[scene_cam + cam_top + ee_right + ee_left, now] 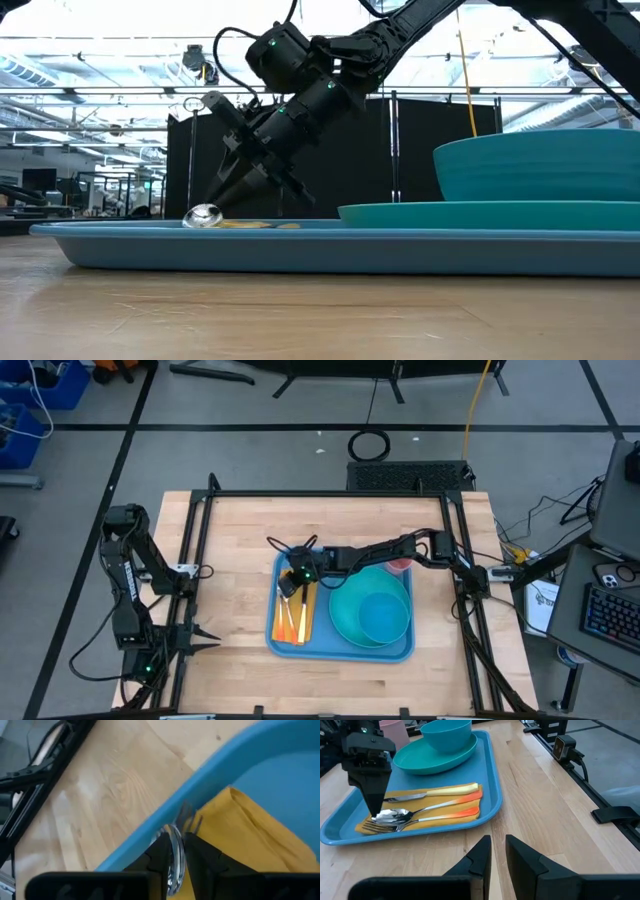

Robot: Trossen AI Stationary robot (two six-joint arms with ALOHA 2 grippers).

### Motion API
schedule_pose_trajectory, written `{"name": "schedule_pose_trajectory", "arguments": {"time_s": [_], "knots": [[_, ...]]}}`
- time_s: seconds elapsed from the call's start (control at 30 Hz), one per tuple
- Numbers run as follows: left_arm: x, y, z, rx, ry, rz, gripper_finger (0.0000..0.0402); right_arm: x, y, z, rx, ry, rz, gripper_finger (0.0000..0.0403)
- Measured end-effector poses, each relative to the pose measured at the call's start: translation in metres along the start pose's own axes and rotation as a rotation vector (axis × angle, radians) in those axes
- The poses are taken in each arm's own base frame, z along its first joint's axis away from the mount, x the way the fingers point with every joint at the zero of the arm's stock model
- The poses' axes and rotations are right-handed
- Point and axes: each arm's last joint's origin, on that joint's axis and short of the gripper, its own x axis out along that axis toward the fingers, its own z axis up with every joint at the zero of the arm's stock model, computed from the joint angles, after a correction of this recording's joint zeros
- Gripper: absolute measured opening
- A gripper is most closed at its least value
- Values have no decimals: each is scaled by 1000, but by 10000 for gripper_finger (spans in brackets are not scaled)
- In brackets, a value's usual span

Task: Set up tray
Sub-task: Adjust the orange spoon on the yellow napkin on the blue serving tray, then adjust the blue bowl on the green plate on the blue serving tray

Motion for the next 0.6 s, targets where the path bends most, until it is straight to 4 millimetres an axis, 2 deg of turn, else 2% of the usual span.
{"name": "schedule_pose_trajectory", "arguments": {"time_s": [0.13,0.37,0.6], "knots": [[0,0,0,-1,0,-1,63,-2,-1,-1,44,15,-19,45],[0,0,0,-1,1,-1,63,-7,-2,-2,98,45,-64,5],[0,0,0,-3,2,-2,63,-24,4,4,110,8,-124,6]]}}
